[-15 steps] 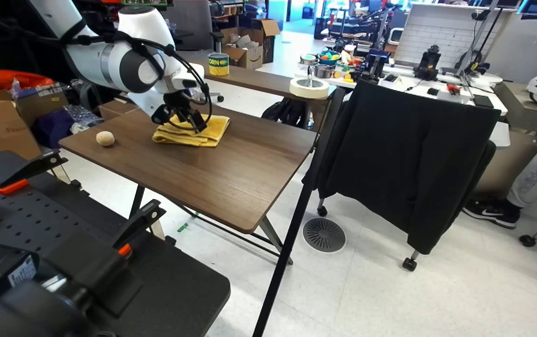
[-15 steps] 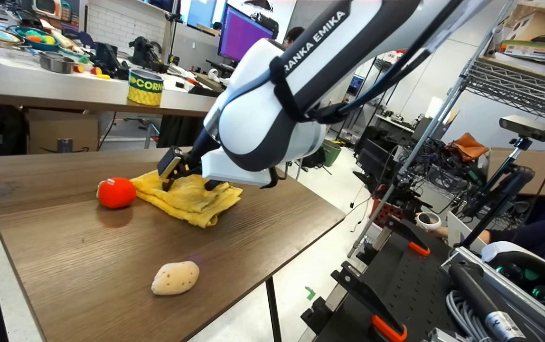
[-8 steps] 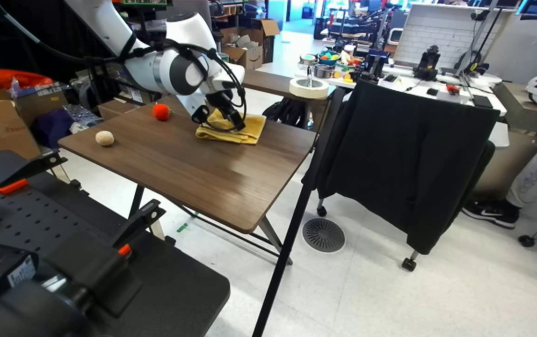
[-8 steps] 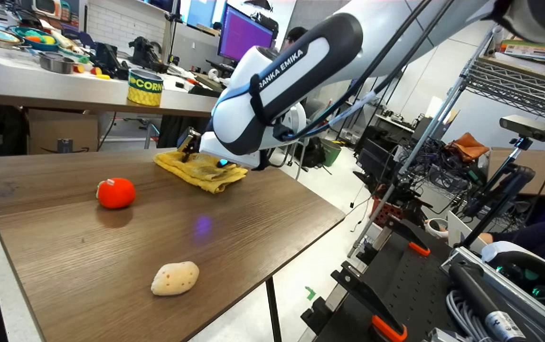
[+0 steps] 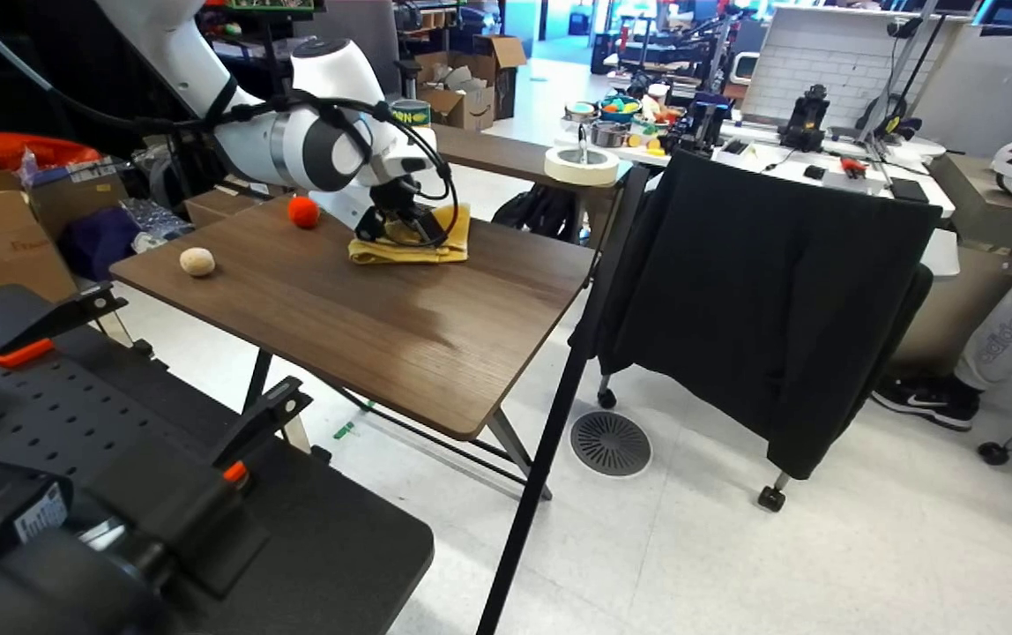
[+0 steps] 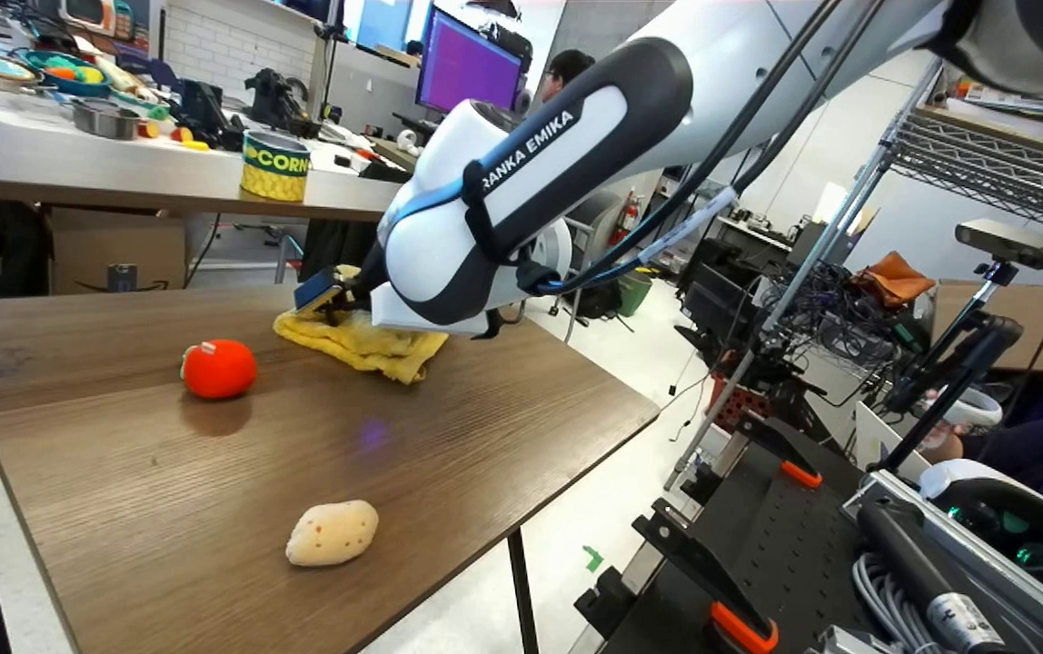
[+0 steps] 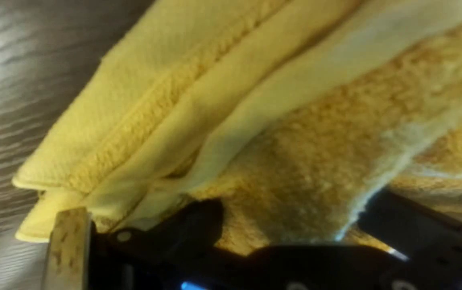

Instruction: Use the towel to clean the table, then move the brown plushy to the right and clean the table

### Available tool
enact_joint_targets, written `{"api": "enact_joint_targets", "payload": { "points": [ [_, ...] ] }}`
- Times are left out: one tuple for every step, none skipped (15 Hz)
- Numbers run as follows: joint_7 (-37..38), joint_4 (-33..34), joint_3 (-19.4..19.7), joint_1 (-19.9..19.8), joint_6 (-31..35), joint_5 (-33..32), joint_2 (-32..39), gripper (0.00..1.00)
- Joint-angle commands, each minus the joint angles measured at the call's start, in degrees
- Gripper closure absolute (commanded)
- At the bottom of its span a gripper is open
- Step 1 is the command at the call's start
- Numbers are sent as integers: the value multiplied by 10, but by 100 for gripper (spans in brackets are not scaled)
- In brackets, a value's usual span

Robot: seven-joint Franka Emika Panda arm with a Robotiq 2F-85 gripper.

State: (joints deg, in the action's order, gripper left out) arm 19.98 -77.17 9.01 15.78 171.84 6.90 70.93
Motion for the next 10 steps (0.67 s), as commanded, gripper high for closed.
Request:
{"api": "enact_joint_targets", "payload": {
  "points": [
    [-54, -137, -45, 22, 46, -23, -74, 0],
    [-71, -164, -63, 20, 57, -27, -95, 0],
    [-82, -192, -76, 25, 75, -31, -113, 0],
    [-90, -220, -89, 28, 98, -33, -133, 0],
    [-89, -247, -96, 39, 128, -29, -150, 0],
    [-86, -275, -101, 50, 161, -23, -169, 0],
    [-79, -304, -98, 68, 190, -13, -189, 0],
    [-75, -333, -92, 86, 207, -3, -210, 0],
    [-77, -363, -91, 98, 229, 7, -231, 0],
    [-81, -380, -99, 101, 240, 13, -244, 0]
  ]
}}
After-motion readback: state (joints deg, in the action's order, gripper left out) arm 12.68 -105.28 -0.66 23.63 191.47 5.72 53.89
